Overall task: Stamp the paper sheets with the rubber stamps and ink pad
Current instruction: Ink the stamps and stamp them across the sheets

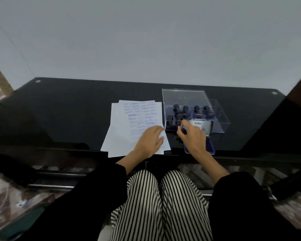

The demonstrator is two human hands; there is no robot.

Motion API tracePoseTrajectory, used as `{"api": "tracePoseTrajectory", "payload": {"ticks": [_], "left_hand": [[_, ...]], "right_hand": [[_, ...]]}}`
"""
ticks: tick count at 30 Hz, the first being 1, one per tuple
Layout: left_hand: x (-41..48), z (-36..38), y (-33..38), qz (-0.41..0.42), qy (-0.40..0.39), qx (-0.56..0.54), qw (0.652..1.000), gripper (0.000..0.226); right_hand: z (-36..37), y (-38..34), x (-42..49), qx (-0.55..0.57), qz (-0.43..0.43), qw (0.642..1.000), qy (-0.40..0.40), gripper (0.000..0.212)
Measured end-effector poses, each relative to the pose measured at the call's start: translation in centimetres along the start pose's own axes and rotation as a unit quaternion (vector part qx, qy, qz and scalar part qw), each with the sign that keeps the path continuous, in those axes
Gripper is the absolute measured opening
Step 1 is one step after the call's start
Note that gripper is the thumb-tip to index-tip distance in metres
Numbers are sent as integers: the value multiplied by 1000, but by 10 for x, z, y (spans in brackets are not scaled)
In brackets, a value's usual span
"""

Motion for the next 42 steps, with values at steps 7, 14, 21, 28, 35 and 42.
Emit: {"api": "tracePoseTrajectory", "payload": {"ticks": [7,14,21,28,35,42], "left_hand": [[-1,35,42,-7,-58,8,998,60],[7,63,56,-36,-103,65,992,82],[7,70,55,-35,-82,68,994,79],[7,72,53,-31,-63,53,996,77],[9,74,51,-25,-66,58,996,77],[10,74,49,-19,-73,66,995,78]], "right_hand": [[-13,35,-13,-61,34,998,-2,19],[-12,44,-19,-67,24,997,-18,18],[-4,42,-23,-72,25,997,-3,16],[-3,39,-25,-88,-17,992,93,29],[3,41,-22,-80,-20,990,117,31],[7,44,-22,-56,-42,988,138,31]]}}
Point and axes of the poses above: each hand's wrist, its own x-axis towards the middle knuckle, its own z-axis out of the palm, y = z × x, the point moved 5 cm from there along x, towards the middle knuckle, and after that the axes turned 8 degrees about -z, right-handed, at the moved point
